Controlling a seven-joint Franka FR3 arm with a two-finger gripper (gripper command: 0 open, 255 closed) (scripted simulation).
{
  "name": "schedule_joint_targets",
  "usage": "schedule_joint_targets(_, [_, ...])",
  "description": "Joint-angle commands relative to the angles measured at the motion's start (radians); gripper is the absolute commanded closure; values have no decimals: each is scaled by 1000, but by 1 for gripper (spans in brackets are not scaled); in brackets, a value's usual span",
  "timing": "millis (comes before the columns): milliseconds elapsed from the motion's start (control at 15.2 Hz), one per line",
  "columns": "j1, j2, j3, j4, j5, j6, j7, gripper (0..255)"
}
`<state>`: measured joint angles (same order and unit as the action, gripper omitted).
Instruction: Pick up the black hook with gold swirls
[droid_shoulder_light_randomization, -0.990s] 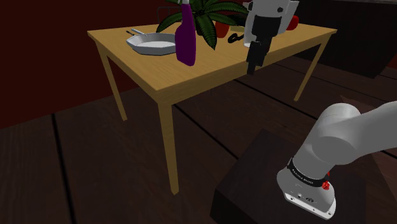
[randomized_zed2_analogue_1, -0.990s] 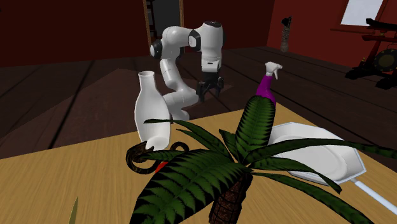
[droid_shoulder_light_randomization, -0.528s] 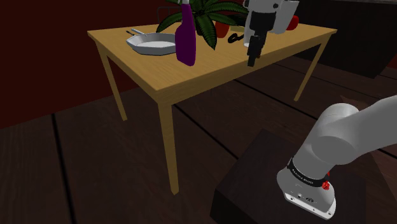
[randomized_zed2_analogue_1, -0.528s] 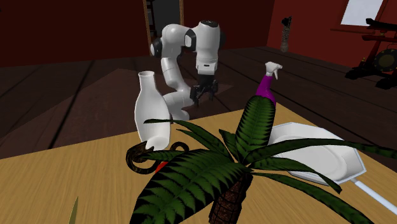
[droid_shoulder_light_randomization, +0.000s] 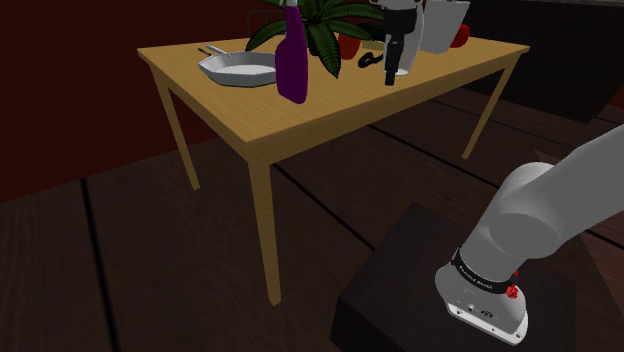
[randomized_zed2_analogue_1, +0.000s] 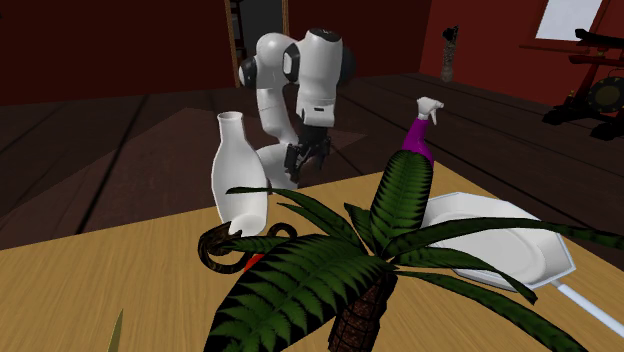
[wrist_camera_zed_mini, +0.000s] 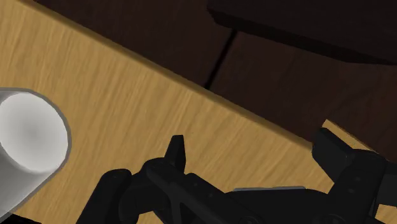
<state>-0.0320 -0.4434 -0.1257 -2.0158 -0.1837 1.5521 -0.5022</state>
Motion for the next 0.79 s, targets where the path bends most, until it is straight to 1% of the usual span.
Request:
schedule_joint_targets(0, [0,59,-20,59,-23,7,-64,0])
schedule_joint_targets(396, [-6,262,-74,276,-66,19,-251,0])
schedule_joint_targets(726, [-21,453,-106,505,-75,10,-407,0])
